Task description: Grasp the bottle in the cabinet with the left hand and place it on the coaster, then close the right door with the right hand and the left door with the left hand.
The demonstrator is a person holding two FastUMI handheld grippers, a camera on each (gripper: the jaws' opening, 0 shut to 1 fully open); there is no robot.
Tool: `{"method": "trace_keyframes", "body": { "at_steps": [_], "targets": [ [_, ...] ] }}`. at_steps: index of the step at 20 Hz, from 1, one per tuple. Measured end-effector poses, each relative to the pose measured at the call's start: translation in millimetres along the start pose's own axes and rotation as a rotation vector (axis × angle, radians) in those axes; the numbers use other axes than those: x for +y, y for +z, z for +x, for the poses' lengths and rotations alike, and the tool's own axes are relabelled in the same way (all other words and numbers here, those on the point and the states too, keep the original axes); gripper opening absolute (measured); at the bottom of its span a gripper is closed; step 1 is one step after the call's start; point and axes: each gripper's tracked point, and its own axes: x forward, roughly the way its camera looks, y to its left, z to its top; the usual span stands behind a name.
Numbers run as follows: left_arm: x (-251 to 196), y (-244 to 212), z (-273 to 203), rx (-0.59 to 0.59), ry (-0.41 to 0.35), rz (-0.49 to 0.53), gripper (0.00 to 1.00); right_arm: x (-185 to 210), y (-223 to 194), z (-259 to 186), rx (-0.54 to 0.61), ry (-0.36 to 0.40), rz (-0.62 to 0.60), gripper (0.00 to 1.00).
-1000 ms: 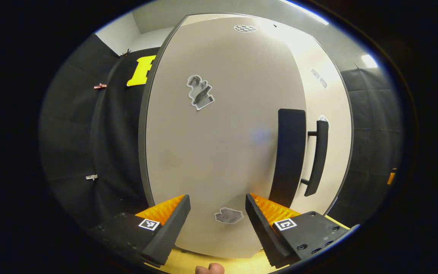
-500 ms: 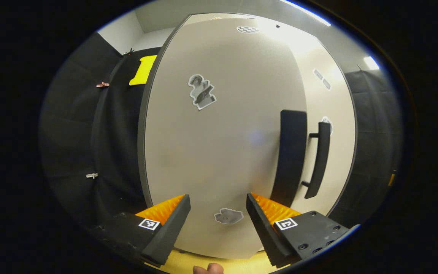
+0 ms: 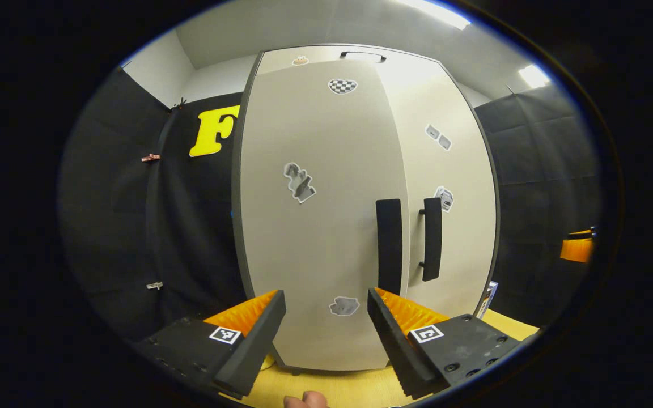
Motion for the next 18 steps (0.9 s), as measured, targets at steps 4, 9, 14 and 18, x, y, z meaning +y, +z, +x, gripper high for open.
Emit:
{"method": "trace_keyframes", "body": {
  "at_steps": [4,9,14,18],
  "targets": [
    [10.2,2.7,-36.0,0.006,0.008,0.003,0.93,14.4,4.3,-10.2,-0.01,0.019,-0.008,0.98],
    [18.9,2.8,-74.1,0.006,0.019,0.013,0.93,29.1,6.8,-22.3,-0.022,0.019,-0.041,0.98],
    [32.4,2.8,-102.6,0.001,0.061,0.001,0.93,41.0,11.2,-32.0,-0.044,0.006,-0.1,0.98],
    [38.7,3.6,-114.3,0.0,0.069,-0.004,0.93,48.7,11.8,-36.8,-0.052,0.008,-0.114,0.98]
  ]
}}
